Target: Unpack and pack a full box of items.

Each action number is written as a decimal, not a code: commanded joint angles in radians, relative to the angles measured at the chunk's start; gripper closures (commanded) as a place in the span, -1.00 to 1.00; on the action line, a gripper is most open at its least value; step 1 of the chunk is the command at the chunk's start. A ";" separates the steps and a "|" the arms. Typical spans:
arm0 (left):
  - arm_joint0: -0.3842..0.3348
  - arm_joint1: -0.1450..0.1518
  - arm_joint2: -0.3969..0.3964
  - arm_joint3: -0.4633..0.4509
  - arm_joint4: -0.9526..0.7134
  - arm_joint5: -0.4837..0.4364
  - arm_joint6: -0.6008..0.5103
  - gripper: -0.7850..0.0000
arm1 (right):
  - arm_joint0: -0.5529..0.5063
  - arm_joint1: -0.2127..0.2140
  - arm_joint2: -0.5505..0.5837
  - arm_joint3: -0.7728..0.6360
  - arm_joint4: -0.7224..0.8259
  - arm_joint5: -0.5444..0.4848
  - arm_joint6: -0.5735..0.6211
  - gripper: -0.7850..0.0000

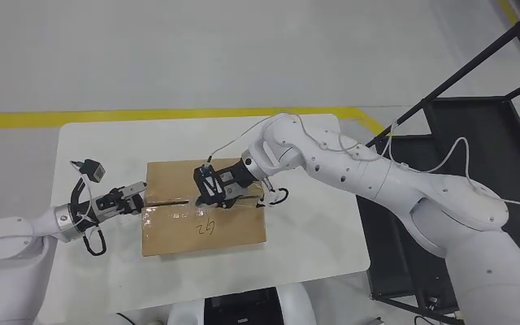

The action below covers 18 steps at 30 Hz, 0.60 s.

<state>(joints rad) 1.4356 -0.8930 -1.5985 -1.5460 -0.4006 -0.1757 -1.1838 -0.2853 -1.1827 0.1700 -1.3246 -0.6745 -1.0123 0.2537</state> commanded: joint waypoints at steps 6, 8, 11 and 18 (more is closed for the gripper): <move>0.006 0.003 -0.008 -0.001 -0.001 -0.001 -0.001 -1.00 | -0.009 -0.044 0.000 0.075 -0.003 0.000 0.021 1.00; 0.007 0.004 -0.009 -0.001 -0.002 -0.001 -0.001 -1.00 | -0.011 -0.060 0.000 0.100 0.000 0.000 0.035 1.00; 0.009 0.004 -0.009 -0.002 -0.004 -0.002 0.001 -1.00 | -0.014 -0.088 0.000 0.146 0.005 0.000 0.069 1.00; 0.017 0.006 -0.014 0.000 -0.010 -0.007 0.002 -1.00 | -0.015 -0.151 0.000 0.230 0.016 0.000 0.109 1.00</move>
<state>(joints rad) 1.4511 -0.8873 -1.6114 -1.5467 -0.4088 -0.1819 -1.1816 -0.3006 -1.3271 0.1700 -1.1046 -0.6585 -1.0123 0.3625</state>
